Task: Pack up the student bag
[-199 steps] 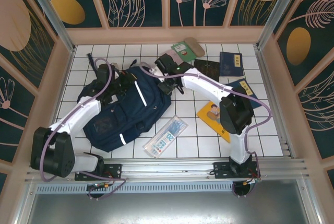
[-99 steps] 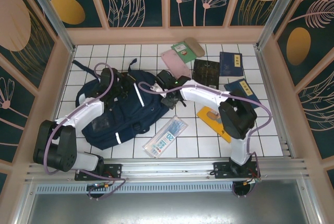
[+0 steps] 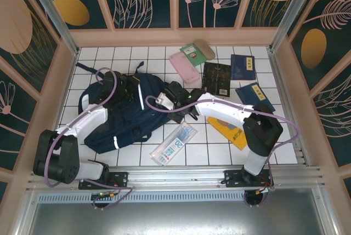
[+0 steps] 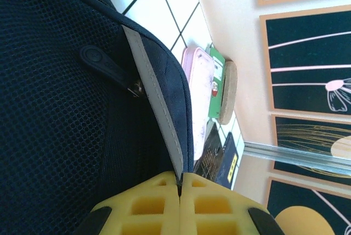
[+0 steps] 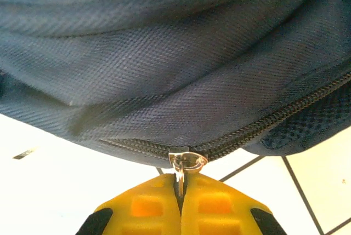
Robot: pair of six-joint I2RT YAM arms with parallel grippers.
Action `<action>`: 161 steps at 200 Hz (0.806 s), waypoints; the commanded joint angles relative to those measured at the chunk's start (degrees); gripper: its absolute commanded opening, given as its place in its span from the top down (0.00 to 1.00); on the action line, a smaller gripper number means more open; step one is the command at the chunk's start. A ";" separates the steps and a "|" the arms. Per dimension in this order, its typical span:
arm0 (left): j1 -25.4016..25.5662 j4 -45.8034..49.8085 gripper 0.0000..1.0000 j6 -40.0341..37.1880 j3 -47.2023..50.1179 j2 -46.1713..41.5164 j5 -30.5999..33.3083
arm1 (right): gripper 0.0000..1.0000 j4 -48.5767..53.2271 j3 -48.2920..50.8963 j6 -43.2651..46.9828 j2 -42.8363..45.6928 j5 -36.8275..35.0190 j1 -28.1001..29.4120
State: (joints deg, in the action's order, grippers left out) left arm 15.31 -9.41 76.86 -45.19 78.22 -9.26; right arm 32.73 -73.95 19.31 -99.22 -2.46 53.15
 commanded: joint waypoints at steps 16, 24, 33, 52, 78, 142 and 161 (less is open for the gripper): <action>-0.77 -6.17 1.00 3.83 -1.11 -2.61 4.39 | 1.00 -3.36 2.10 -1.97 4.40 5.79 3.71; -0.80 -6.17 1.00 4.32 -0.88 -2.89 4.74 | 1.00 -4.10 2.56 -2.47 4.91 6.72 4.09; -0.72 -6.33 1.00 4.73 -0.48 -3.11 5.03 | 1.00 -5.30 3.33 -3.15 5.60 7.82 4.39; -0.74 -6.41 1.00 5.45 0.16 -3.75 5.88 | 1.00 -6.90 4.01 -4.33 6.23 9.06 5.46; -0.79 -6.86 1.00 6.57 1.55 -4.52 6.61 | 1.00 -8.34 2.86 -6.64 4.63 8.97 7.75; -0.80 -6.72 1.00 5.80 1.68 -4.91 6.87 | 1.00 -11.95 0.48 -11.79 -1.43 5.85 12.61; -0.80 -2.74 1.00 -0.02 -2.30 -3.11 4.68 | 1.00 -12.29 2.24 -12.34 -0.17 4.68 10.94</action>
State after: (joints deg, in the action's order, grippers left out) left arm 15.14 -9.72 81.30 -42.11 75.05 -4.99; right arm 23.00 -72.53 9.10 -100.82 2.33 64.79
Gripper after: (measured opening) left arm 0.064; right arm 0.053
